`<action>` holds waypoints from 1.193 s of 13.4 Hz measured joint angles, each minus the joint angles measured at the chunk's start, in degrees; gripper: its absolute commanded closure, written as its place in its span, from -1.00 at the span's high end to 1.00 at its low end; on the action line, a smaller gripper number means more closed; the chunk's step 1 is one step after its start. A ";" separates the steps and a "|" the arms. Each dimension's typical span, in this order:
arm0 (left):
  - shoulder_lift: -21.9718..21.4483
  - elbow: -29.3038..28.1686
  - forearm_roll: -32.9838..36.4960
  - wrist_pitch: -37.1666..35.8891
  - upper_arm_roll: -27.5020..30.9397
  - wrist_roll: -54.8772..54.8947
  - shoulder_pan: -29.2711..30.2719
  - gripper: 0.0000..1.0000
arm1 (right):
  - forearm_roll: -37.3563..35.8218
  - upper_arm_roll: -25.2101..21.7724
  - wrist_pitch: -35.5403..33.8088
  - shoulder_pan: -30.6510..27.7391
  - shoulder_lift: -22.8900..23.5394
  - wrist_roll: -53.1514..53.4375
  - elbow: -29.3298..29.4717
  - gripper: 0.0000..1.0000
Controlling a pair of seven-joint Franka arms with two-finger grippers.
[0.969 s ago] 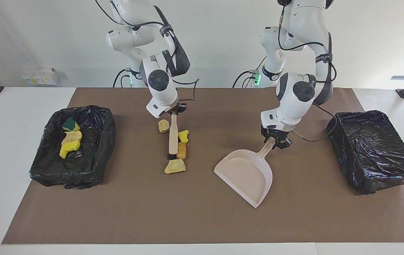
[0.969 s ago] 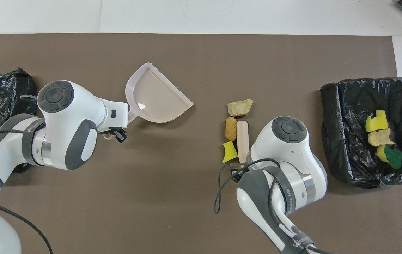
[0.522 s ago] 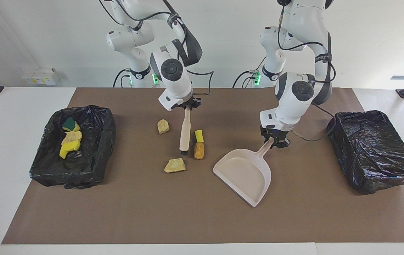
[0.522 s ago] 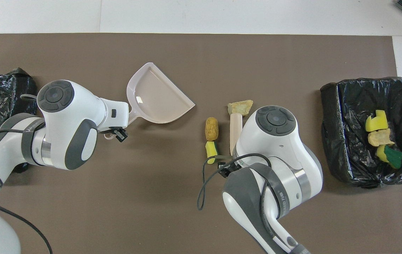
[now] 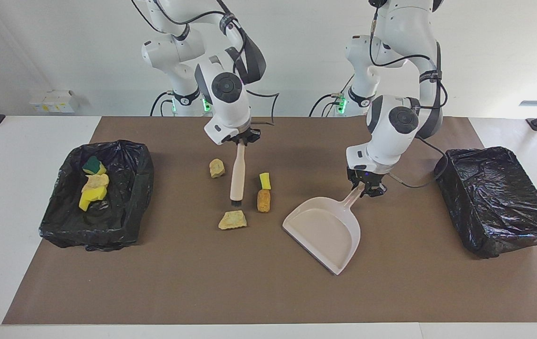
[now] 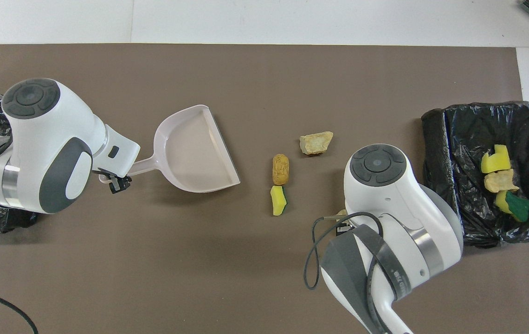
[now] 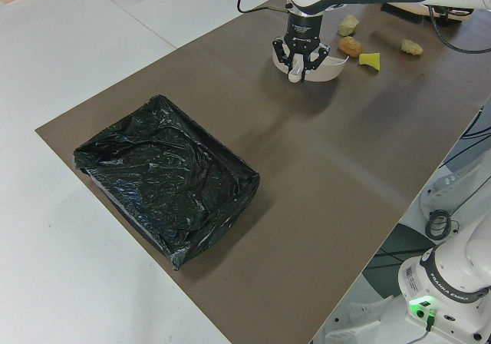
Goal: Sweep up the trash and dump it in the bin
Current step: 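Sweep the yellow debris with the brush toward the dustpan held by the left gripper, then brush the remaining debris into the dustpan with the right gripper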
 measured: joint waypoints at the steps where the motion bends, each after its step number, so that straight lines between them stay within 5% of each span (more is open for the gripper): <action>1: -0.17 -0.38 1.28 0.13 -0.36 1.35 -1.00 -1.00 | -0.40 0.01 0.57 -0.77 -1.18 -0.18 -2.44 -1.00; 4: -1.20 -4.14 4.95 4.66 -0.87 1.99 -6.19 -1.00 | 0.37 0.07 4.49 -1.96 -3.34 -1.32 -7.95 -1.00; 11: -1.53 -8.53 5.28 10.27 -0.97 1.34 -9.02 -1.00 | 11.52 0.63 12.26 -0.92 -0.45 -4.04 -10.02 -1.00; 16: -1.61 -10.54 5.26 12.26 -1.16 -0.79 -11.83 -1.00 | 26.31 0.83 16.60 3.22 0.61 -4.05 -9.66 -1.00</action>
